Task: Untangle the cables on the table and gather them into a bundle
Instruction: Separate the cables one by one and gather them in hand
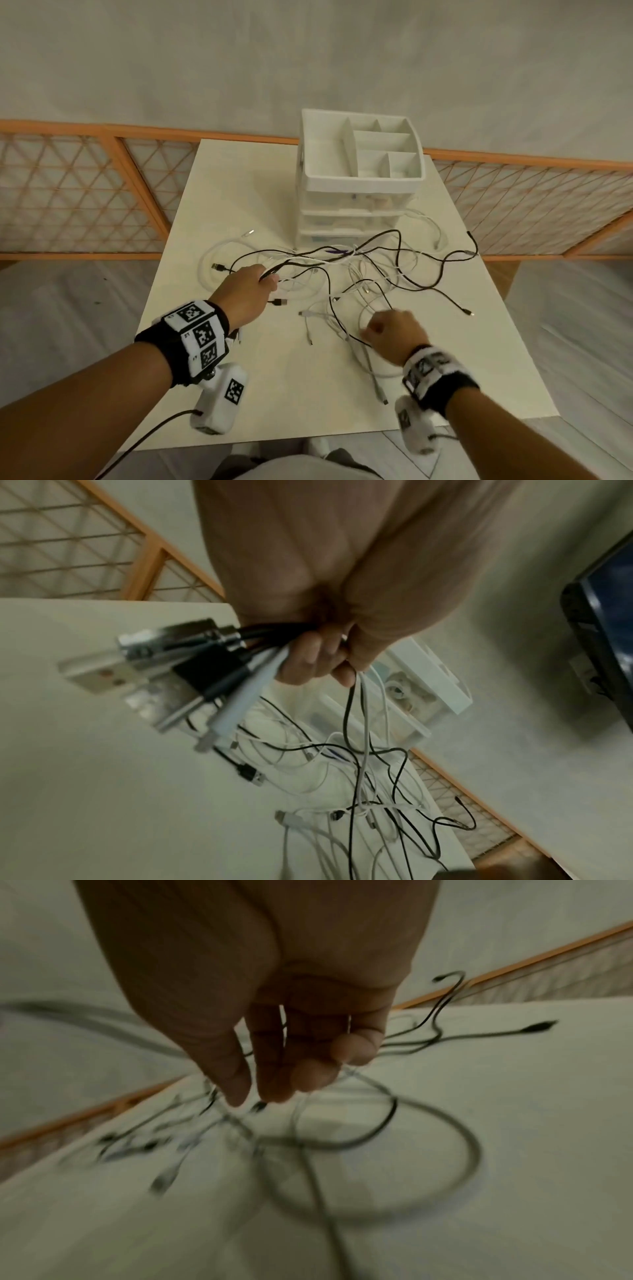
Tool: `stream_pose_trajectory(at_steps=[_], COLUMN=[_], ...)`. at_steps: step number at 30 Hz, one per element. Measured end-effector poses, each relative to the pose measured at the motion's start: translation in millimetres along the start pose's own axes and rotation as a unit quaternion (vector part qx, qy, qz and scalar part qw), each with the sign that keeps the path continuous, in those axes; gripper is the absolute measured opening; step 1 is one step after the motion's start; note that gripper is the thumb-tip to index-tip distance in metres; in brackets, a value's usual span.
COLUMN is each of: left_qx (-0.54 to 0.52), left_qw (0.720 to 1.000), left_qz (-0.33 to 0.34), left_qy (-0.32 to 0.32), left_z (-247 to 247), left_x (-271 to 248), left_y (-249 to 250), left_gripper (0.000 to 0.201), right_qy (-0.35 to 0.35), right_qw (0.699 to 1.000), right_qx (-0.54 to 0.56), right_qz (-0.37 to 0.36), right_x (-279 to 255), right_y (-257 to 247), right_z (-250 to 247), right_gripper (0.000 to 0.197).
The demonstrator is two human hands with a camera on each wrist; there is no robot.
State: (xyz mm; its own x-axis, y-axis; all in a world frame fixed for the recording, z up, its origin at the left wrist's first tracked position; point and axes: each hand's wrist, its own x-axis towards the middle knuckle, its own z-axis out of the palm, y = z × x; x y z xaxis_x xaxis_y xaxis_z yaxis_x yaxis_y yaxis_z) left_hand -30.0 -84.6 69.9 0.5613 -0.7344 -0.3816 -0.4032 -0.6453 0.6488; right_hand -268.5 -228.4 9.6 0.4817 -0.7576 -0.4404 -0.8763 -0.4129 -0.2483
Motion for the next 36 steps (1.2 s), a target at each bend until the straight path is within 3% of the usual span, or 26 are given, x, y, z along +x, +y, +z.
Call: stream_pose_trajectory(at_steps=[1,3,6,9,12,15,17,20,27,29,33,36], left_qx=[-0.001,-0.011,-0.042,-0.085,-0.178,-0.233,-0.267,-0.343,-0.563,-0.548,-0.385,-0.330], left_qw=[1.000,1.000,0.998,0.995,0.983,0.971,0.962,0.938,0.826,0.834,0.909,0.925], left_qz=[0.008,0.024,0.049,0.046,0.007,-0.021,-0.032,-0.033,-0.023,0.012,0.090,0.102], left_qy=[0.001,0.006,0.020,0.033,0.048,0.052,0.046,0.025,-0.021,-0.064,-0.132,-0.159], left_z=[-1,-3,-5,-6,-8,-8,-9,-14,-49,-53,-38,-24], left_x=[-2,-3,-5,-4,0,3,3,2,-2,-8,-24,-29], left_y=[3,11,23,29,27,24,25,29,54,61,71,74], left_gripper=[0.033,0.033,0.033,0.038,0.040,0.038,0.032,0.023,0.032,0.030,0.023,0.024], right_qy=[-0.045,-0.066,-0.044,-0.009,0.115,0.288,0.343,0.330,0.178,0.156,0.173,0.213], right_qw=[0.998,0.994,0.994,0.999,0.991,0.938,0.900,0.876,0.909,0.920,0.923,0.913], right_qx=[-0.040,-0.087,-0.100,-0.047,0.031,0.127,0.192,0.260,0.246,0.225,0.201,0.197], right_qz=[-0.004,-0.002,0.004,-0.011,-0.065,-0.145,-0.187,-0.237,-0.285,-0.281,-0.279,-0.286], right_x=[-6,-11,-7,-7,-4,-14,-28,-45,-54,-50,-44,-42], right_y=[-6,-16,-21,-25,-30,-37,-40,-46,-59,-59,-67,-72], right_z=[15,37,47,27,-32,-120,-171,-197,-142,-130,-127,-133], right_gripper=[0.025,0.036,0.026,0.020,0.013,0.009,0.007,0.006,0.007,0.009,0.008,0.009])
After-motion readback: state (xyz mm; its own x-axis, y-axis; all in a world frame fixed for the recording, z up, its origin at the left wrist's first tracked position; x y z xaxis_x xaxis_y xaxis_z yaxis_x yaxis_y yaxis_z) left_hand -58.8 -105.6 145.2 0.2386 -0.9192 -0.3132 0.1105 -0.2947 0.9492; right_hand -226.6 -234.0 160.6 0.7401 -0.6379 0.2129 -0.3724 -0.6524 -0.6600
